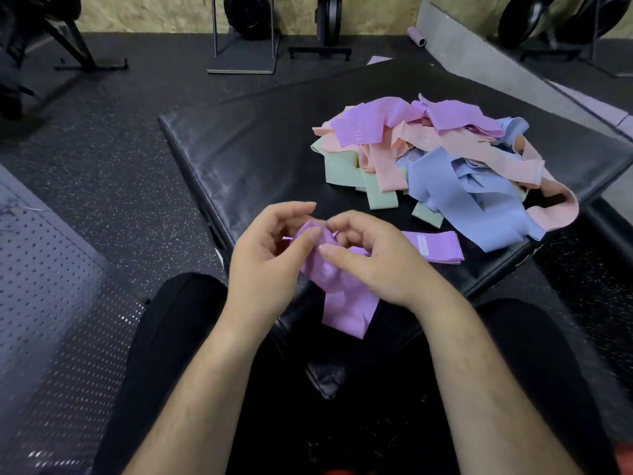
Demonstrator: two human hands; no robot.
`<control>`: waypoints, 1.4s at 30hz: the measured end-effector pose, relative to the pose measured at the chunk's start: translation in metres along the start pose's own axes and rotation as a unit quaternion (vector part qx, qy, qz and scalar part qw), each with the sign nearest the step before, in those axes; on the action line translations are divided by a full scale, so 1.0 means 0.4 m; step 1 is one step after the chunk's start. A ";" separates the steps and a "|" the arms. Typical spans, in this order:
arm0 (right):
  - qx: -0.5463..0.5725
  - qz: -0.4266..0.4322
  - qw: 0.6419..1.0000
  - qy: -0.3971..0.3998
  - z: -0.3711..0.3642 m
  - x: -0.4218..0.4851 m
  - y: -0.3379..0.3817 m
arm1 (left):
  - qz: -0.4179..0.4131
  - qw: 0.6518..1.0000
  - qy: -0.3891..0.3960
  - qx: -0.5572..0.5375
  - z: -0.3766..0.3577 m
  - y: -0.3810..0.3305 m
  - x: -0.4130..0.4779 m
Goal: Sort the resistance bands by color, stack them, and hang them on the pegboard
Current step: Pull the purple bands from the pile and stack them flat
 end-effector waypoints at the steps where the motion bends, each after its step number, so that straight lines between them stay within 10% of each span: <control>1: 0.005 -0.007 1.000 0.001 -0.004 0.008 -0.005 | 0.003 1.000 -0.015 0.002 0.012 0.005 0.002; 15: -0.061 -0.161 0.974 0.146 0.146 -0.042 -0.045 | 0.066 0.985 -0.159 0.003 0.138 0.090 0.061; 33: -0.031 -0.172 0.968 -0.179 0.349 -0.127 -0.211 | 0.068 0.977 -0.172 0.104 0.141 0.123 0.121; 42: -0.084 -0.150 0.963 -0.206 0.350 -0.093 -0.262 | 0.031 0.950 -0.143 0.274 0.143 0.122 0.120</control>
Point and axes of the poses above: each hand's wrist, its own x-axis towards the middle knuckle, its own z-axis out of the back of the hand, y = z × x, the point moved 6 cm from there along x, towards the middle knuckle, and after that the axes turned 5 degrees about -x, right-handed, at the moved point
